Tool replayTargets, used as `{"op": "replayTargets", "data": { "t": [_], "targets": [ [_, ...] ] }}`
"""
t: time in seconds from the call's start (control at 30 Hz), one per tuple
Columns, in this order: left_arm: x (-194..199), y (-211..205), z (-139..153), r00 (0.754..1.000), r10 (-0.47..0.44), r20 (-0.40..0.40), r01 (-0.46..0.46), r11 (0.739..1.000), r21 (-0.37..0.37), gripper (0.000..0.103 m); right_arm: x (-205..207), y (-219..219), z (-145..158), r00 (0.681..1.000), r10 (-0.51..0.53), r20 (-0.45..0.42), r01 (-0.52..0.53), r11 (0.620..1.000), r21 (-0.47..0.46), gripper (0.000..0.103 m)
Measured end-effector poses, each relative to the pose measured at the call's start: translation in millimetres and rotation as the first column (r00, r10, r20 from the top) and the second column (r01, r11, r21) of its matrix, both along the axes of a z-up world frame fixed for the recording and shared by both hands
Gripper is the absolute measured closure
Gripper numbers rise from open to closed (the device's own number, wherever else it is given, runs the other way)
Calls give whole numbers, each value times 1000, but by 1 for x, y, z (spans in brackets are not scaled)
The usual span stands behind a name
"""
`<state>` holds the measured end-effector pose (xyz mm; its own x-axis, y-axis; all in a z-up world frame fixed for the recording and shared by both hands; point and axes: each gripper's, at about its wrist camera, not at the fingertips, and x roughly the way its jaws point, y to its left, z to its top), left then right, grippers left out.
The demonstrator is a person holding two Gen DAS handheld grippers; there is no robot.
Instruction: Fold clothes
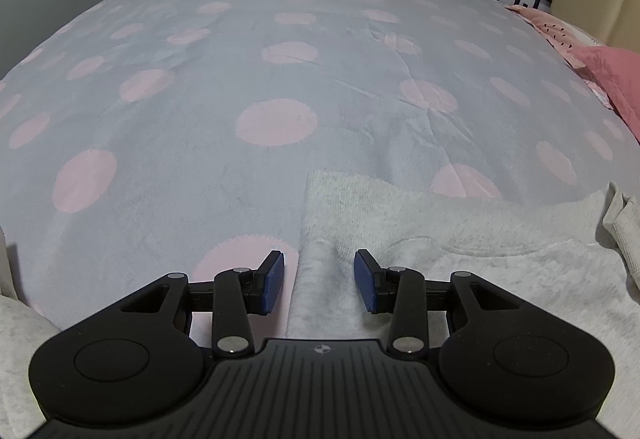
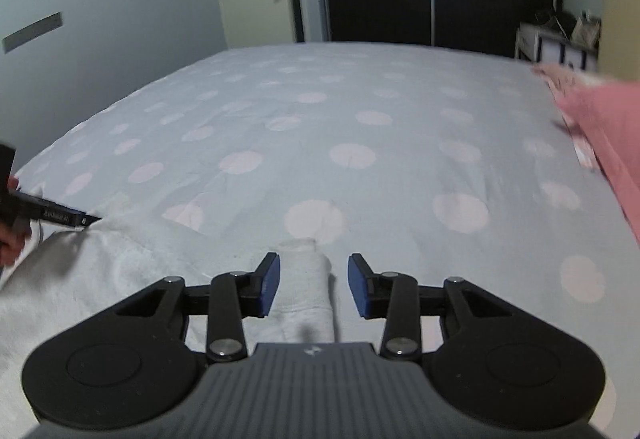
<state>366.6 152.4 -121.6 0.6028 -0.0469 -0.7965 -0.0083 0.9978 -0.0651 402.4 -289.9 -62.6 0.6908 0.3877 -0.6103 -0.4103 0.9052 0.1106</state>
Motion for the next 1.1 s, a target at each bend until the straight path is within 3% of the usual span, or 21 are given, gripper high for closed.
{"op": "replayTargets", "data": {
  "t": [0.07, 0.2, 0.37, 0.43, 0.47, 0.67, 0.73, 0.8, 0.97, 1.03, 1.1],
  "targets": [
    [0, -1, 0, 1000, 1, -1, -1, 1000, 1, 67, -3, 11, -5, 999, 36, -12, -37, 999, -25, 50],
    [0, -2, -1, 1000, -1, 0, 1, 1000, 6, 67, -10, 42, -24, 996, 87, -29, -90, 988, -129, 50],
    [0, 0, -2, 1000, -6, 0, 6, 1000, 5, 67, -7, 62, -48, 993, 92, -69, -103, 980, -168, 52],
    [0, 0, -2, 1000, -8, 0, 8, 1000, 7, 67, -5, 62, -55, 994, 74, -77, -87, 979, -186, 62],
    [0, 0, -3, 1000, -9, 1, 9, 1000, 8, 67, -2, 59, -58, 995, 53, -88, -68, 980, -185, 83],
    [0, 0, -2, 1000, -12, -1, 12, 1000, 8, 67, 2, 40, -59, 993, 32, -117, -46, 992, -116, 89],
    [0, -1, -2, 1000, -12, 0, 12, 1000, 13, 67, -1, 39, -55, 994, 35, -100, -45, 993, -104, 84],
    [0, -3, -2, 1000, -11, -1, 11, 1000, 18, 67, -3, 42, -53, 995, 32, -90, -41, 994, -105, 50],
    [0, -5, -3, 1000, -20, 1, 20, 999, 28, 67, -2, 54, -65, 992, 55, -115, -70, 989, -128, 60],
    [1, -4, -4, 1000, -20, 1, 20, 999, 25, 67, -3, 57, -70, 993, 53, -109, -71, 983, -168, 78],
    [1, -4, -4, 1000, -21, 1, 21, 999, 27, 67, -1, 55, -71, 993, 39, -112, -59, 982, -181, 86]
  ]
}}
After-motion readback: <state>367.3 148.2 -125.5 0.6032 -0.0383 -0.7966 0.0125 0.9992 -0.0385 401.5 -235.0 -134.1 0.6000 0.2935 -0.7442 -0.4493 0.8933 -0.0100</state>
